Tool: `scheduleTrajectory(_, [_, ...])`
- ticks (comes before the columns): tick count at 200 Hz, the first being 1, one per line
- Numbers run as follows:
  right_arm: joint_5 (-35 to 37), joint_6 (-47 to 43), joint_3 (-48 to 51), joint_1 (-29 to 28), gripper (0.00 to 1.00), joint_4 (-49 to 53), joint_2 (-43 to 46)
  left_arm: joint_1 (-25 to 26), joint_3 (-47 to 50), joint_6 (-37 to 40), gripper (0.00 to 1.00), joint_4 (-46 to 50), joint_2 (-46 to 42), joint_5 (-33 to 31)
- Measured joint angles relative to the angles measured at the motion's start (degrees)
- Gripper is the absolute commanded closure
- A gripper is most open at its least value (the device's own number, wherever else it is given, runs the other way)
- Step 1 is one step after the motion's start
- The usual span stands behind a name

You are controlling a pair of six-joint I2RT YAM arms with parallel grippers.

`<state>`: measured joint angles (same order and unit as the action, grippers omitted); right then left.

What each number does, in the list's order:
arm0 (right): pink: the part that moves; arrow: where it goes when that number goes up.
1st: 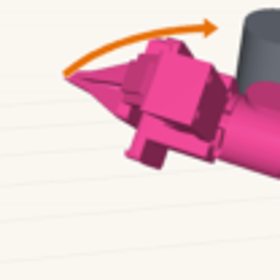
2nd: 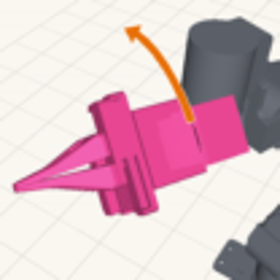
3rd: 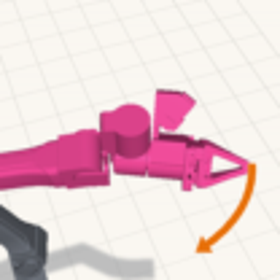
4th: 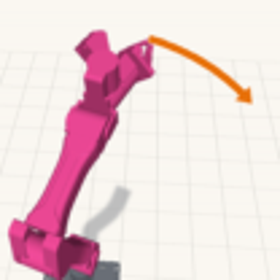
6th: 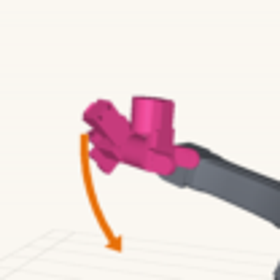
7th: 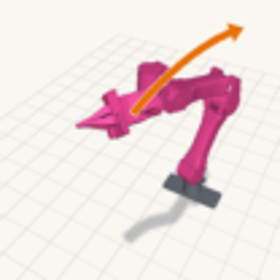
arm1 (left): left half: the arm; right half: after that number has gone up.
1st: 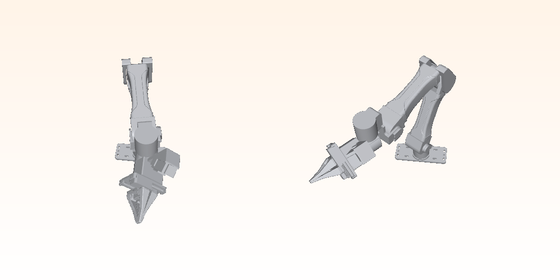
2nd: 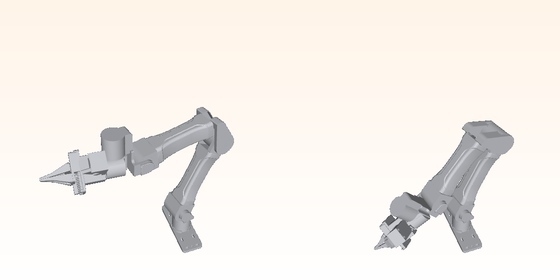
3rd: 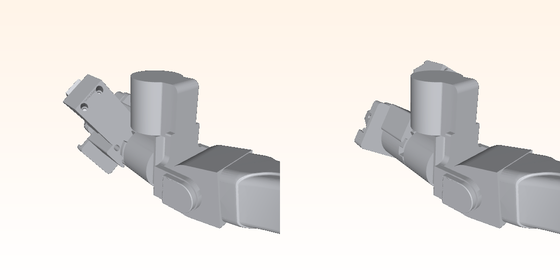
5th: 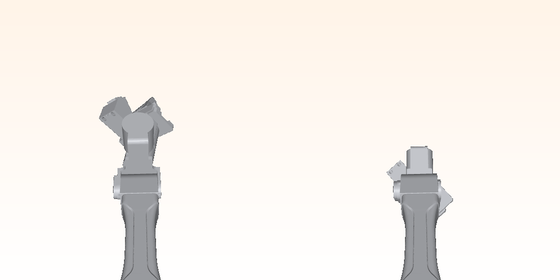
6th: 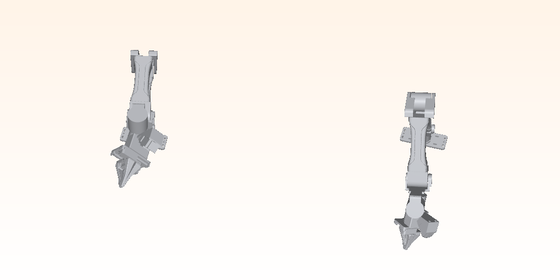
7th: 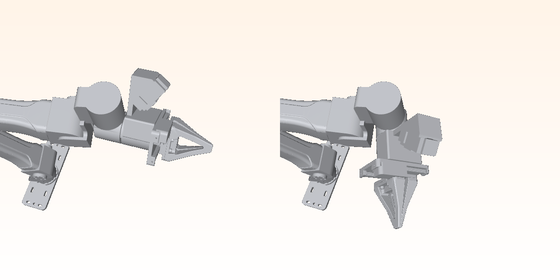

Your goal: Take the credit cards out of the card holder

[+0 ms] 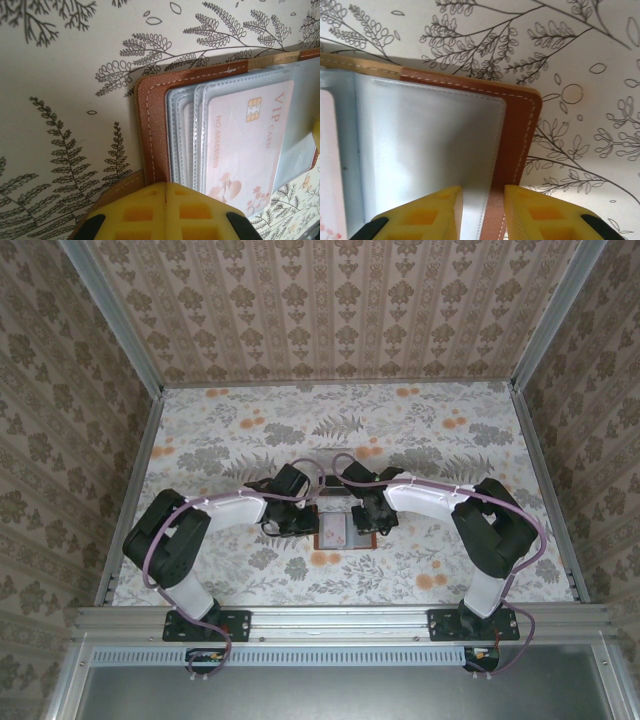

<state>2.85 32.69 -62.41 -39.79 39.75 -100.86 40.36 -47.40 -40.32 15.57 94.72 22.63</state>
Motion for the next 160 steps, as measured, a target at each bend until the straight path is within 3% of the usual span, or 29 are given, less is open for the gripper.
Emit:
scheduleTrajectory(53, [1.42,-0.42,0.00,0.00,0.69,2.23,4.15,0.50,-0.37,-0.04,0.97,4.85,-2.05,-2.51])
scheduleTrajectory(122, [-1.86,-0.87,-0.22,0.00,0.72,2.25,6.54,0.50,-3.74,-0.02,0.97,7.87,-2.99,-4.37])
scheduleTrajectory(160, [-16.06,1.88,-0.09,0.90,0.76,-7.41,5.68,1.73,-7.45,-0.09,0.98,6.80,-1.86,-2.16])
